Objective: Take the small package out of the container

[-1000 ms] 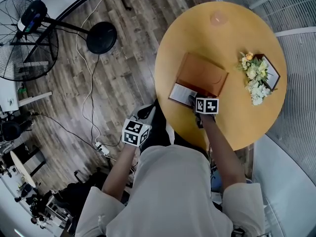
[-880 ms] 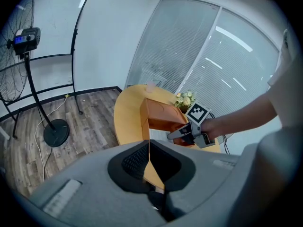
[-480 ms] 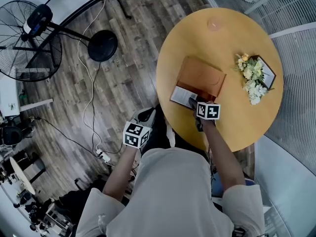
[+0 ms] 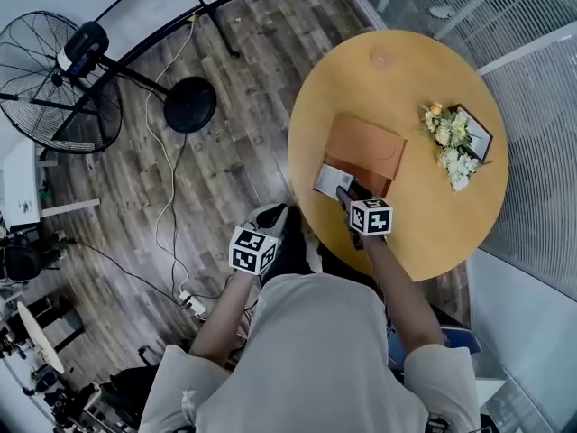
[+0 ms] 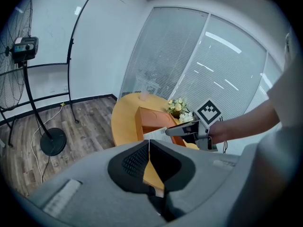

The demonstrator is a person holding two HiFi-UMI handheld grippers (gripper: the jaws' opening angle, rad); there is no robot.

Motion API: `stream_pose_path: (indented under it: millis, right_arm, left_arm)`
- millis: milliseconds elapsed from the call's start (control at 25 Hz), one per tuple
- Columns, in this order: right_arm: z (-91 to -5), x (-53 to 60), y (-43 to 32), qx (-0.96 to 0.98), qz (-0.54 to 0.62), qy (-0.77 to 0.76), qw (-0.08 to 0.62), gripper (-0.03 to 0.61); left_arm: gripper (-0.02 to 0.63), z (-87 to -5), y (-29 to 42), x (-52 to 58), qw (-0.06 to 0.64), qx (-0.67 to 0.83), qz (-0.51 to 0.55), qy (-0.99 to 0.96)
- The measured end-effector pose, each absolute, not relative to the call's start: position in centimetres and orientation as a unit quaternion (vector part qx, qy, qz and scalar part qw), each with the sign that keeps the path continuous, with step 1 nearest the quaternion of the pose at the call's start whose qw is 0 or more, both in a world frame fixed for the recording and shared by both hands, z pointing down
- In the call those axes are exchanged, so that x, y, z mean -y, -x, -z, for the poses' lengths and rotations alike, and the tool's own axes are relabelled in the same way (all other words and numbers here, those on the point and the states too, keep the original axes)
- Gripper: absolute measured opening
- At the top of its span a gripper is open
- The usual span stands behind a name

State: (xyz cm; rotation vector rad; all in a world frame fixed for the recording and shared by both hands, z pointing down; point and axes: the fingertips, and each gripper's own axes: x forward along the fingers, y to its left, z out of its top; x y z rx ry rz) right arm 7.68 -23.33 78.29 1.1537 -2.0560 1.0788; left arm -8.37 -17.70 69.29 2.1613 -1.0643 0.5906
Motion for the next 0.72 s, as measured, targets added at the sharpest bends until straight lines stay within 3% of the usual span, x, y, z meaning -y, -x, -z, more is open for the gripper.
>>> stream_pose_path:
  millis: [720]
  right_arm:
    - [-75.0,24.8,-1.7,0.821,-0.316,-0.396,0.264,0.196]
  left_arm:
    - [0.020,-67.0,7.7,19.0,0.307,0.375,-0.220,-0.847]
